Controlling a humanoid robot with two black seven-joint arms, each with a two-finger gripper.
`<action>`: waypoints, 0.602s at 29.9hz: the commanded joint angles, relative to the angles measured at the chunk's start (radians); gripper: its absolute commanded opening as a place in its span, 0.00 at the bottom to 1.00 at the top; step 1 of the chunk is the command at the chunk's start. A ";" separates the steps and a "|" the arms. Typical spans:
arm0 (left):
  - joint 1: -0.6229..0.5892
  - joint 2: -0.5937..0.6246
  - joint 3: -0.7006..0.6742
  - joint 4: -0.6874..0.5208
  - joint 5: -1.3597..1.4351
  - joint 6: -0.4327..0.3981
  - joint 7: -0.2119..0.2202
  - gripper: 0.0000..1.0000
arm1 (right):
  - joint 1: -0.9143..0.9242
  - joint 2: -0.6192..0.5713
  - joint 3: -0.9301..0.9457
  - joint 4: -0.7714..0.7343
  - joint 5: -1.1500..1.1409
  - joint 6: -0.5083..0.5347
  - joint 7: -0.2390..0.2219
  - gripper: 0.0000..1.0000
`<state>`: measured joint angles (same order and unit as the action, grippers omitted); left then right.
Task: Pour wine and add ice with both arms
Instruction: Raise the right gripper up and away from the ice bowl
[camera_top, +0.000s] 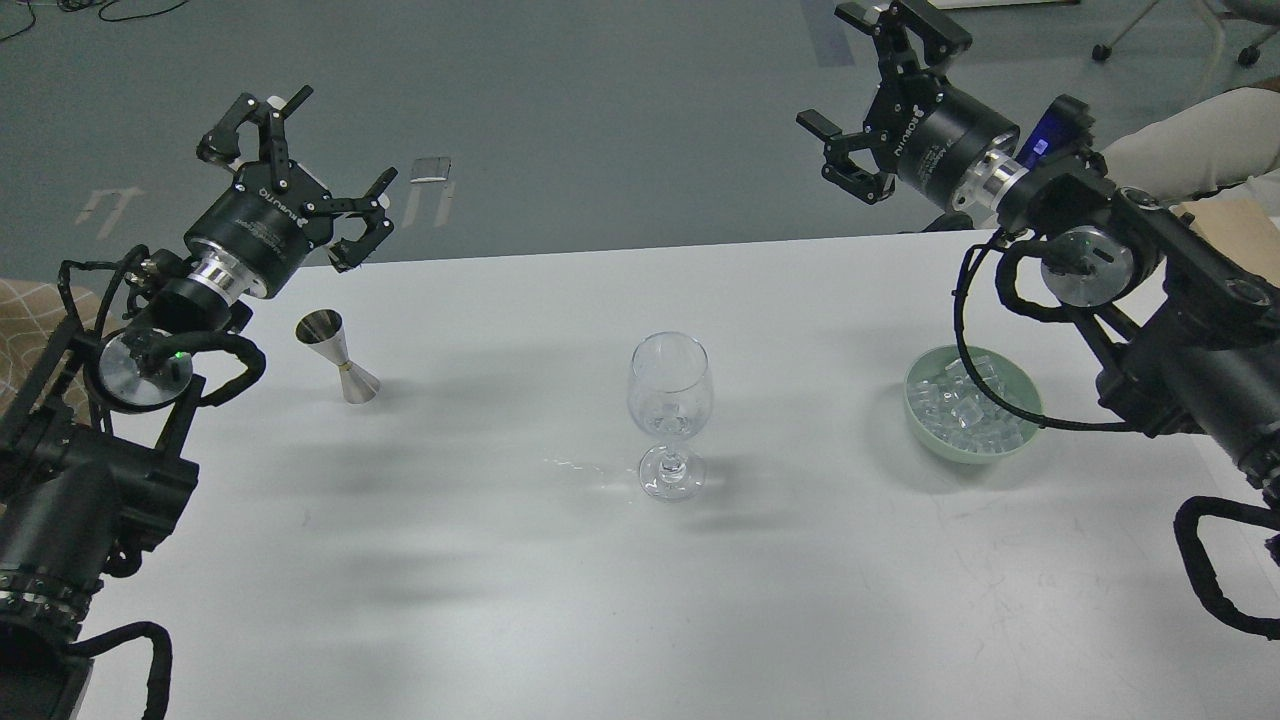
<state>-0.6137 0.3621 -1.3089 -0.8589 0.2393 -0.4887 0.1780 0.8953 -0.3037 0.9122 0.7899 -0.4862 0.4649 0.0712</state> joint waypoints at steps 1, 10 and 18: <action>-0.003 -0.002 -0.006 0.000 0.000 0.000 0.000 0.98 | 0.031 -0.058 -0.056 0.006 0.000 0.001 -0.002 0.99; -0.003 -0.003 -0.020 -0.002 0.000 0.000 0.000 0.98 | 0.112 -0.173 -0.257 0.069 -0.009 0.014 -0.001 0.99; -0.003 -0.002 -0.020 -0.002 0.000 0.000 0.000 0.98 | 0.180 -0.251 -0.424 0.106 -0.080 0.009 -0.005 0.99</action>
<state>-0.6167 0.3590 -1.3285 -0.8606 0.2393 -0.4887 0.1780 1.0557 -0.5273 0.5428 0.8750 -0.5345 0.4747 0.0685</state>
